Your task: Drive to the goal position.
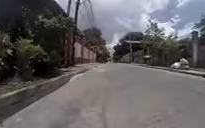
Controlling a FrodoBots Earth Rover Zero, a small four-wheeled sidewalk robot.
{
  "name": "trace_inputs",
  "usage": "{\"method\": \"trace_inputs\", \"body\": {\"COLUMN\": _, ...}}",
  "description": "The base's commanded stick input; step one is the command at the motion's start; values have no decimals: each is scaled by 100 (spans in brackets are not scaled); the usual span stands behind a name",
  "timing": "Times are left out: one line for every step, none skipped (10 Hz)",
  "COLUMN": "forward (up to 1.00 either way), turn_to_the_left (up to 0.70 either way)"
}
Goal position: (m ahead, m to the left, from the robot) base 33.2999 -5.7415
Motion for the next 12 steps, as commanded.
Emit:
{"method": "trace_inputs", "body": {"forward": 100, "turn_to_the_left": -14}}
{"method": "trace_inputs", "body": {"forward": 100, "turn_to_the_left": -34}}
{"method": "trace_inputs", "body": {"forward": 100, "turn_to_the_left": -31}}
{"method": "trace_inputs", "body": {"forward": 100, "turn_to_the_left": -6}}
{"method": "trace_inputs", "body": {"forward": 100, "turn_to_the_left": 0}}
{"method": "trace_inputs", "body": {"forward": 100, "turn_to_the_left": 0}}
{"method": "trace_inputs", "body": {"forward": 100, "turn_to_the_left": 0}}
{"method": "trace_inputs", "body": {"forward": 100, "turn_to_the_left": 0}}
{"method": "trace_inputs", "body": {"forward": 100, "turn_to_the_left": 0}}
{"method": "trace_inputs", "body": {"forward": 100, "turn_to_the_left": 0}}
{"method": "trace_inputs", "body": {"forward": 100, "turn_to_the_left": 0}}
{"method": "trace_inputs", "body": {"forward": 100, "turn_to_the_left": 0}}
